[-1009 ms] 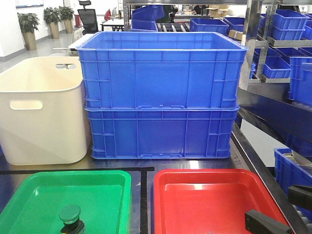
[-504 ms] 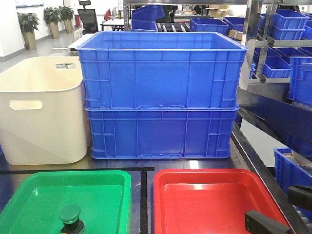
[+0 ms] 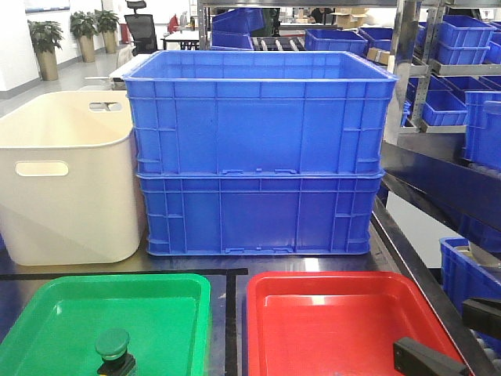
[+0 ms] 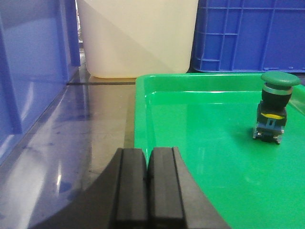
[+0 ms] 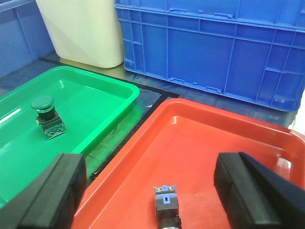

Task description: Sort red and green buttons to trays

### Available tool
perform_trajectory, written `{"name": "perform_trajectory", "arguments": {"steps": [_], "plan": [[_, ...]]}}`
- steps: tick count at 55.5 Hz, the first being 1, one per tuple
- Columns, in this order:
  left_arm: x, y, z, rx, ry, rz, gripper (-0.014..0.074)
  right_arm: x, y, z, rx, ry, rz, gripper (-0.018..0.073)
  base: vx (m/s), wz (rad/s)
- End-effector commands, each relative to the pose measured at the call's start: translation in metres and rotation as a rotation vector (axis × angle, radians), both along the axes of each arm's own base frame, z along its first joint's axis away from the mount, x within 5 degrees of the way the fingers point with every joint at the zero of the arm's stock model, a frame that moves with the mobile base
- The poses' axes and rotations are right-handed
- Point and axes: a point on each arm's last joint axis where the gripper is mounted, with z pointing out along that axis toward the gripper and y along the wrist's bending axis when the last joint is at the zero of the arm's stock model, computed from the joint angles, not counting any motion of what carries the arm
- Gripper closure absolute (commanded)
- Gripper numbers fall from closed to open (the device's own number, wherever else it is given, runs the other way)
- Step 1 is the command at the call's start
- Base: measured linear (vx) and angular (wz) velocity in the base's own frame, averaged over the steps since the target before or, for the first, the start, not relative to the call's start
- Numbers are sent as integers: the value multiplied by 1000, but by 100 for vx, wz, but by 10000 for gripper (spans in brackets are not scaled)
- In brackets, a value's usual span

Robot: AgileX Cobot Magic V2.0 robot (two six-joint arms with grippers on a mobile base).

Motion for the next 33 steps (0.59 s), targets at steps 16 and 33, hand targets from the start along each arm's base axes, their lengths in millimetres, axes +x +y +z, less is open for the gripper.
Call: {"name": "perform_trajectory", "arguments": {"steps": [16,33], "plan": [[-2,0,16,-13,-124,-2,603,-4,-6,20,36,-132,-22,-22,0,0],[-2,0,16,-13,-124,-2,603,-33,-46,-6,83,-297,-273,183,0,0]]}}
